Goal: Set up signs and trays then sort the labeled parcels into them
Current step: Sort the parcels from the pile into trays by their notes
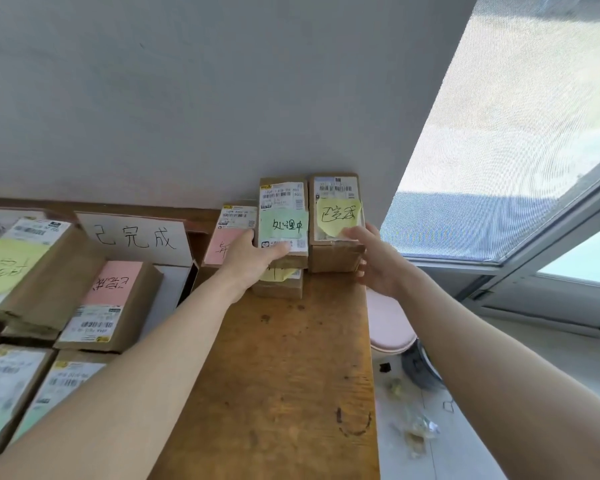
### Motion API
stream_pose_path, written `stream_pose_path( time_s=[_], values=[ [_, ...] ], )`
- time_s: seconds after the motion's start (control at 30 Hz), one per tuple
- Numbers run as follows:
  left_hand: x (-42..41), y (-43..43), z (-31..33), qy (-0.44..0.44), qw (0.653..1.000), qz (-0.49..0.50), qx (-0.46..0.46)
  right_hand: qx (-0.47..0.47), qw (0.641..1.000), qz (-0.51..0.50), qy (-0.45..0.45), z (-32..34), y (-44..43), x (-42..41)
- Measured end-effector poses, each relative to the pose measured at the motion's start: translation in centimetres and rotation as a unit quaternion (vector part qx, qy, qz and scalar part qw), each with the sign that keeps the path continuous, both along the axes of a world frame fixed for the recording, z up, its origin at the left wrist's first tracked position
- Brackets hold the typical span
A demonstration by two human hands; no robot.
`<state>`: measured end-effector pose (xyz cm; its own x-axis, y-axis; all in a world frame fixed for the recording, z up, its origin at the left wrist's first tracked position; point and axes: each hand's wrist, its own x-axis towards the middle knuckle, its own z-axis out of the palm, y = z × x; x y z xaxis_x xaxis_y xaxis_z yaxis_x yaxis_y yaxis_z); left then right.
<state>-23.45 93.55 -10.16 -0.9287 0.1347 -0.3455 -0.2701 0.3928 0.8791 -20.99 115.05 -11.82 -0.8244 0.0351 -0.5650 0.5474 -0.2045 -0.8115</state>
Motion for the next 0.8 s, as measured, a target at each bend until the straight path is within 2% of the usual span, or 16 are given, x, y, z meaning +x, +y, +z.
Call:
stream_pose_path(
  time_s=[0.33,0.47,0.7,0.8],
  values=[
    [2.8,-0.8,2.1,0.06,0.997,0.006,0.043,-0.004,0.996,-0.053,0.075,3.1,-0.5,2.5],
    [4.2,-2.6,4.0,0.046,0.995,-0.008,0.088,-0.001,0.993,-0.036,0.115,5.1,-1.9,4.4],
    [7.3,-9.6,9.3,0.061,0.985,-0.012,0.162,-0.007,0.984,-0.005,0.177,11.0,-9.0,8.2],
    [9.6,-13.8,12.0,0.086,0.98,-0.022,0.179,-0.022,0.979,-0.022,0.204,13.5,-13.2,10.0]
  ],
)
